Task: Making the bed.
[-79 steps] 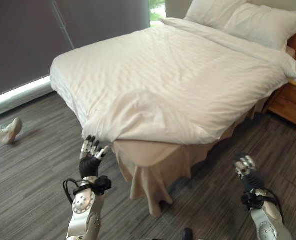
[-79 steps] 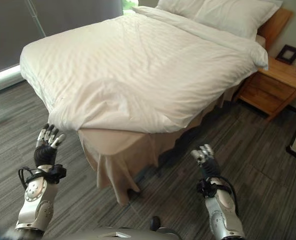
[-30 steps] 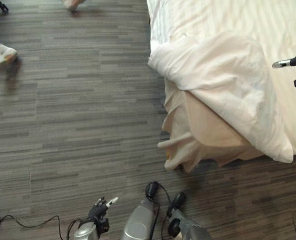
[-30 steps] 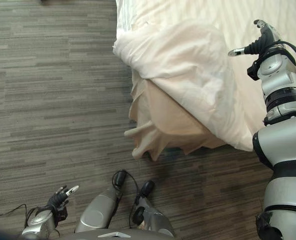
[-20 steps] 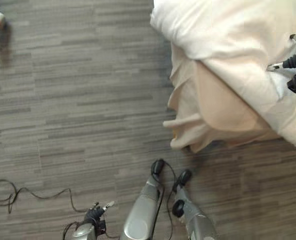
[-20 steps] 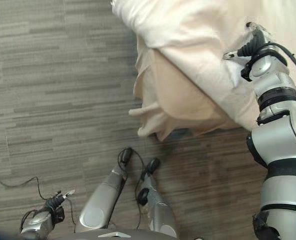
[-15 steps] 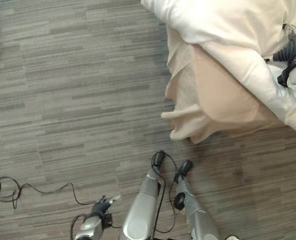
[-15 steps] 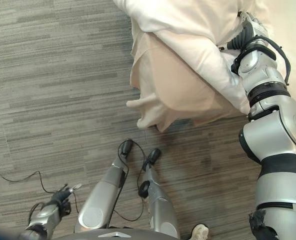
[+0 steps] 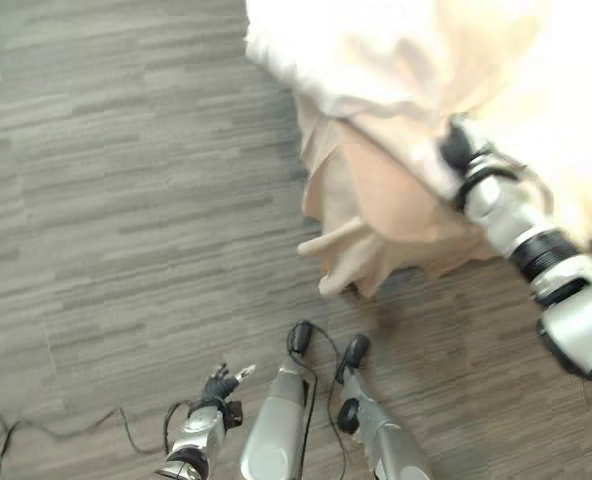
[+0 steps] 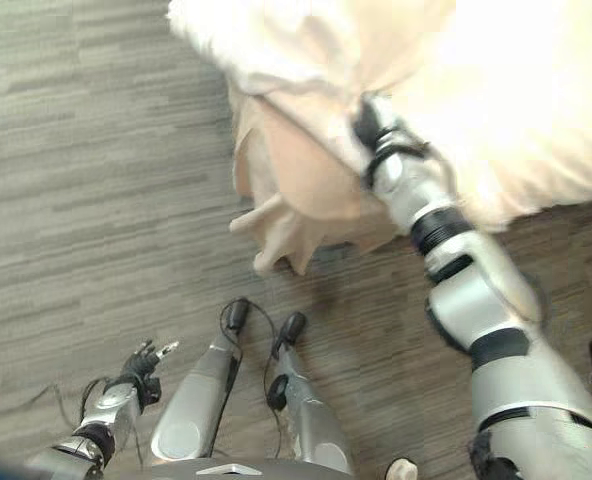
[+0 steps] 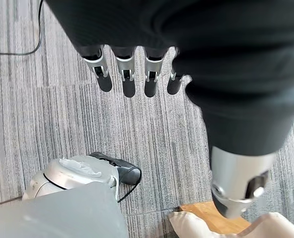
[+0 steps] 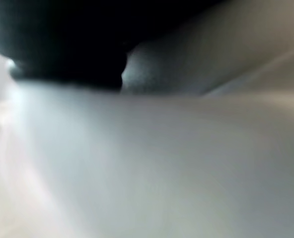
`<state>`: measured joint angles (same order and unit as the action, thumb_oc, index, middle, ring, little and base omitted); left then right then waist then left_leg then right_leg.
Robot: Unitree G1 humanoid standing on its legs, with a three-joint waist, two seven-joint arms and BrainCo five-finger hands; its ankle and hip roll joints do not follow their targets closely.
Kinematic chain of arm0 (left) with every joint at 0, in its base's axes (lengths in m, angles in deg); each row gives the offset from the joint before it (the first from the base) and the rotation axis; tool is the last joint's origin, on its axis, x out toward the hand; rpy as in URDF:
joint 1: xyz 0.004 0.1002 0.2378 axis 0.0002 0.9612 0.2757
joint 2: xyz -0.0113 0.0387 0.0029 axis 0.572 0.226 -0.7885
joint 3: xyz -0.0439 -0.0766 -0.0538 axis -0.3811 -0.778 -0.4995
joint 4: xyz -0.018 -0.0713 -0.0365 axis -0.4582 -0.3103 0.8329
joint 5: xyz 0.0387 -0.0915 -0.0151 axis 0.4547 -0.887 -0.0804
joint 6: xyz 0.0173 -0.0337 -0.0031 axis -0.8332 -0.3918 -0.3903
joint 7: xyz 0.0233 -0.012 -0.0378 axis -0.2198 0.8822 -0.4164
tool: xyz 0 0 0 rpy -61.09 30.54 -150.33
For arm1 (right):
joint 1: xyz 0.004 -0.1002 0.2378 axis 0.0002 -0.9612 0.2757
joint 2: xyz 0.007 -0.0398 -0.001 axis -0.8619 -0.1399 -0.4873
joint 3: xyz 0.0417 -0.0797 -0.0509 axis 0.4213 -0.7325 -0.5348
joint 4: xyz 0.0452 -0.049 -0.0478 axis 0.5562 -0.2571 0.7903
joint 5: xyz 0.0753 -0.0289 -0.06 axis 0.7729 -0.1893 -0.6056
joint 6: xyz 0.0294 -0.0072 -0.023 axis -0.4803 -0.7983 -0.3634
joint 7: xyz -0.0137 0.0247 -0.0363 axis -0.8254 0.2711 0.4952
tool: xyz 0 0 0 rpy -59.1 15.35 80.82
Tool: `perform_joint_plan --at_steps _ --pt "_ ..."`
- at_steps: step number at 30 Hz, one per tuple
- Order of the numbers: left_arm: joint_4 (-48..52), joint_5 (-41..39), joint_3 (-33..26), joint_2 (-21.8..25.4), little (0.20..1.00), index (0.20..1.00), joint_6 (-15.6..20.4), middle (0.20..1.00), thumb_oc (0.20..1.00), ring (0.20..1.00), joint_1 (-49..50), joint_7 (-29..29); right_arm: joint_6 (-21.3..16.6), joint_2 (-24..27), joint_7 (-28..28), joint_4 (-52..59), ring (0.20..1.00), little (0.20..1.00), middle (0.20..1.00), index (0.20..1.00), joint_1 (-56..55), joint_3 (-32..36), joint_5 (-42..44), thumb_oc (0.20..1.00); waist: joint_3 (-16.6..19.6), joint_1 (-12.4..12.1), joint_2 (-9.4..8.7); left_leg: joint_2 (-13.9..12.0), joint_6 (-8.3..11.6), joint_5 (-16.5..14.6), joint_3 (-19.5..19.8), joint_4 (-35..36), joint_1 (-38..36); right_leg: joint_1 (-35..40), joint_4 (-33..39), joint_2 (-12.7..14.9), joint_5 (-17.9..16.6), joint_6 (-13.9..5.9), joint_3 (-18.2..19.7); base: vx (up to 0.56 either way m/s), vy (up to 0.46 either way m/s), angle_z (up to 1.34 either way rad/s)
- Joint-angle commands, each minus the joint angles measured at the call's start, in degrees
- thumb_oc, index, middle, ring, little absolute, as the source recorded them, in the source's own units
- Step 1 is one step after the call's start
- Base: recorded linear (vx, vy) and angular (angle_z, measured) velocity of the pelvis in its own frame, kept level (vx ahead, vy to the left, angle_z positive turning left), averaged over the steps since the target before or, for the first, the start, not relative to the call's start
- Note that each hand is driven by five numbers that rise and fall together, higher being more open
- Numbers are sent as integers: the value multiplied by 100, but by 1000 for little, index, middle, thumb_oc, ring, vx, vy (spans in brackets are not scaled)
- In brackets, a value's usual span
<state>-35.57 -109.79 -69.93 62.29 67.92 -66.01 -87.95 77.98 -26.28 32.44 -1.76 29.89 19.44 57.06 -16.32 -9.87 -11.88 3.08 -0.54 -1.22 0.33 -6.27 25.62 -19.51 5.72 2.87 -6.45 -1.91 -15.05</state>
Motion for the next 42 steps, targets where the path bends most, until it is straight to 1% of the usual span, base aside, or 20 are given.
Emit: perform_joint_plan --at_steps 1,3,6,13,14,15,18,21,23,27,28,29,31,33,35,36,37,39,40,42 --pt "-389 476 127 -258 1000 1000 -93 1000 1000 1000 -91 -51 -194 -2140 1562 -806 200 200 200 200 -2075 -1816 -614 200 -314 -350 377 50 -80 403 29 1127 -616 491 -72 -76 317 -236 -193 0 0 0" --pt "-401 531 124 -288 1000 1000 -75 1000 1000 1000 -69 -56 -209 -2341 1712 -949 200 200 200 200 -2421 -2115 -1077 200 -229 -361 470 76 -91 375 46 1127 -733 615 -72 -51 363 -222 -219 -15 -13 1" --pt "-445 559 70 -298 1000 1000 -81 1000 1000 1000 -26 -32 -237 -2439 1833 -881 200 200 200 200 -2688 -2193 -1123 200 -155 -335 530 94 -99 356 66 1127 -846 729 -72 -33 398 -216 -234 -22 -13 3" --pt "-817 687 -411 -205 1000 1000 -236 1000 1000 1000 298 134 -135 -2346 1804 -1254 200 200 200 200 -3252 -1699 -823 200 174 -207 662 134 -169 245 50 1127 -1297 1127 -145 0 563 -188 -215 -6 -5 2" --pt "-939 741 -500 -198 1000 1000 -292 1000 1000 1000 332 168 -75 -2323 1794 -1443 576 576 576 576 -3310 -1532 -769 576 247 -197 685 139 -178 220 42 1127 -1374 1183 -186 12 605 -185 -216 46 -30 1" --pt "-1117 913 -648 -161 1000 1000 -397 1000 1000 1000 436 248 -6 -2290 1802 -1625 1000 1000 1000 1000 -3414 -1347 -714 1000 397 -195 705 153 -200 171 45 1127 -1492 1308 -185 19 649 -178 -221 55 -48 2" --pt "-1232 1063 -802 -141 1000 1000 -460 1000 1000 1000 550 285 69 -2172 1788 -1861 1000 1000 1000 1000 -3641 -997 -525 1000 541 -170 707 150 -208 131 37 1127 -1615 1429 -159 24 676 -175 -235 56 -45 4" --pt "-1338 1253 -1023 -143 1000 1000 -507 1000 1000 1000 791 459 148 -1680 1853 -2233 1000 1000 1000 1000 -4283 -79 48 1000 859 -59 705 125 -209 46 -31 1127 -1838 1661 -74 6 722 -186 -208 73 -39 10" --pt "-1349 1294 -1053 -146 1000 1000 -519 1000 1000 1000 841 495 140 -1616 1865 -2248 1000 1000 1000 1000 -4417 13 51 1000 937 -29 709 123 -211 33 -30 1127 -1871 1689 -72 3 734 -186 -209 48 -19 -3" --pt "-1375 1455 -1131 -108 1000 1000 -556 1000 1000 1000 981 678 237 -1021 1868 -2730 1000 1000 1000 1000 -5138 794 -42 1000 1277 109 719 102 -204 -64 -56 1127 -2096 1891 -72 -16 816 -202 -198 75 -46 -12" --pt "-1368 1470 -1150 -87 1000 1000 -550 1000 1000 1000 995 717 210 -829 1877 -2693 1000 1000 1000 1000 -5332 1152 236 1000 1372 180 703 84 -198 -84 -65 1127 -2142 1921 -72 -19 832 -204 -172 65 -55 -6" --pt "-1368 1470 -1148 -88 1000 1000 -549 1000 1000 1000 996 717 212 -826 1879 -2689 1000 1000 1000 1000 -5336 1153 236 1000 1373 177 705 84 -197 -85 -66 1127 -2144 1922 -72 -19 832 -204 -171 37 -50 -7" --pt "-1336 1384 -1224 -51 1000 1000 -527 1000 1000 1000 1014 791 105 -416 1830 -2602 1000 1000 1000 1000 -5545 2135 1478 1000 1474 328 696 54 -186 -122 -170 1127 -2234 1961 -72 -43 825 -216 -76 9 -14 -4" --pt "-1345 1351 -1246 -29 1000 1000 -517 1000 1000 1000 1004 791 60 -242 1787 -2598 1000 1000 1000 1000 -5555 2407 1801 1000 1513 380 693 45 -183 -127 -199 1127 -2233 1946 -72 -48 820 -220 -51 9 -21 -18" --pt "-1379 1321 -1414 32 1000 1000 -506 1000 1000 1000 1058 771 -192 619 1329 -1802 1000 1000 1000 1000 -5612 3684 2756 1000 1596 597 721 15 -169 -154 -348 1127 -2276 1929 -72 -67 787 -241 89 18 -20 -26" --pt "-1379 1321 -1408 29 1000 1000 -505 1000 1000 1000 1059 770 -184 621 1326 -1785 1000 1000 1000 1000 -5627 3694 2752 1000 1596 586 724 14 -169 -156 -353 1127 -2280 1931 -72 -68 786 -242 93 15 -2 -25" --pt "-1312 1341 -1494 -21 1000 1000 -484 1000 1000 1000 1127 729 -367 1011 955 -466 1000 1000 1000 1000 -5870 4407 3012 1000 1586 697 777 3 -166 -177 -425 1127 -2311 1936 -72 -77 773 -249 156 10 2 -31" --pt "-1259 1342 -1561 -111 1000 1000 -465 1000 1000 1000 1170 688 -594 1038 721 818 1000 1000 1000 1000 -6096 4925 3209 1000 1583 772 818 3 -173 -176 -462 1127 -2286 1893 -72 -73 746 -256 184 5 -1 -22" --pt "-1259 1341 -1559 -110 1000 1000 -465 1000 1000 1000 1171 688 -592 1037 720 822 1000 1000 1000 1000 -6100 4928 3208 1000 1584 769 818 3 -173 -176 -462 1127 -2286 1892 -72 -73 746 -256 185 -6 -3 -19" --pt "-1232 1353 -1571 -201 1000 1000 -469 1000 1000 1000 1159 668 -870 854 719 2135 1000 1000 1000 1000 -6189 5182 3608 1000 1534 831 855 -1 -180 -164 -519 1127 -2253 1832 -72 -71 713 -258 239 -32 -5 -13"
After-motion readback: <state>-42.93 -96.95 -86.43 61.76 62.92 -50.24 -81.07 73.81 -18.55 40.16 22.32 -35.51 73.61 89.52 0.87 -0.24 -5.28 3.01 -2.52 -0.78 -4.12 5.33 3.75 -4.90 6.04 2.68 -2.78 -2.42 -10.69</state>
